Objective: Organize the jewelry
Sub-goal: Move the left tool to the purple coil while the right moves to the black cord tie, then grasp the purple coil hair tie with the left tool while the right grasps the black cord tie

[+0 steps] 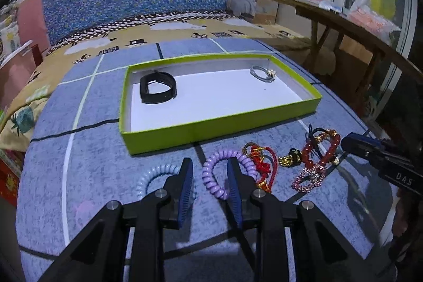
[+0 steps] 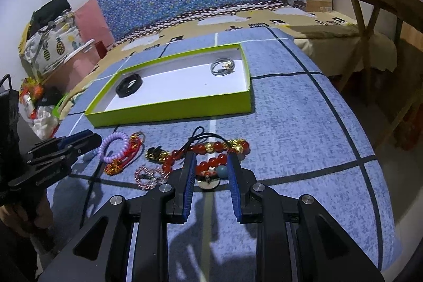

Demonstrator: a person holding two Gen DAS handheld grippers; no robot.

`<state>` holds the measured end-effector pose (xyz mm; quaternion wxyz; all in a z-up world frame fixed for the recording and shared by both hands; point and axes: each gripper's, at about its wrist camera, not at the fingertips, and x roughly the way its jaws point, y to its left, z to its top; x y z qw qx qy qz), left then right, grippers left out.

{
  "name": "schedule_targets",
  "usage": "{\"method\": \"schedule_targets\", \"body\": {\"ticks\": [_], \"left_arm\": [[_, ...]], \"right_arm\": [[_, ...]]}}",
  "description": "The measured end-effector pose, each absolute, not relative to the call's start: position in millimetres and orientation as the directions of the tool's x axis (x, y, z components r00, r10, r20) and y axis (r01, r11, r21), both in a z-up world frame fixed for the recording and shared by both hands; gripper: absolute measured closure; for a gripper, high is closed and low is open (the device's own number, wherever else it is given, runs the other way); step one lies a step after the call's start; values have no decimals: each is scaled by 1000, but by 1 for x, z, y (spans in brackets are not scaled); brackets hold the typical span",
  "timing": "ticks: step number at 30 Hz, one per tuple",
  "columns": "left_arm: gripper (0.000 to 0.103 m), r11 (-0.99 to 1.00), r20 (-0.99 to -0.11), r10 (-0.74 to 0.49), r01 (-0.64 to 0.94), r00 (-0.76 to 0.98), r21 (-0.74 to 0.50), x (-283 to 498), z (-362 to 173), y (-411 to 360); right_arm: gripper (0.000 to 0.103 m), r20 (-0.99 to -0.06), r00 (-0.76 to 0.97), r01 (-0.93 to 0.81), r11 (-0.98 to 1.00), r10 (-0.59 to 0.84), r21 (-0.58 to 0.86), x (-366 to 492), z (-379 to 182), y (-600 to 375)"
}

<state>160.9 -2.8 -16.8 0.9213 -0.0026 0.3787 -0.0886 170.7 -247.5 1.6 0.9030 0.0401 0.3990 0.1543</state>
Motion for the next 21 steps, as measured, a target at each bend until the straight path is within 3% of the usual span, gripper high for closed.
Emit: {"method": "schedule_targets", "body": {"ticks": [13, 21], "left_arm": [[75, 985, -770, -148, 165, 621, -56, 179, -33, -13], [75, 984, -773, -127, 174, 621, -22, 180, -33, -18]], "right_arm": [[79, -760, 560, -209, 944, 330, 256, 188, -14, -251], [79, -752, 516, -130, 905, 410, 405, 209, -18, -269]]}}
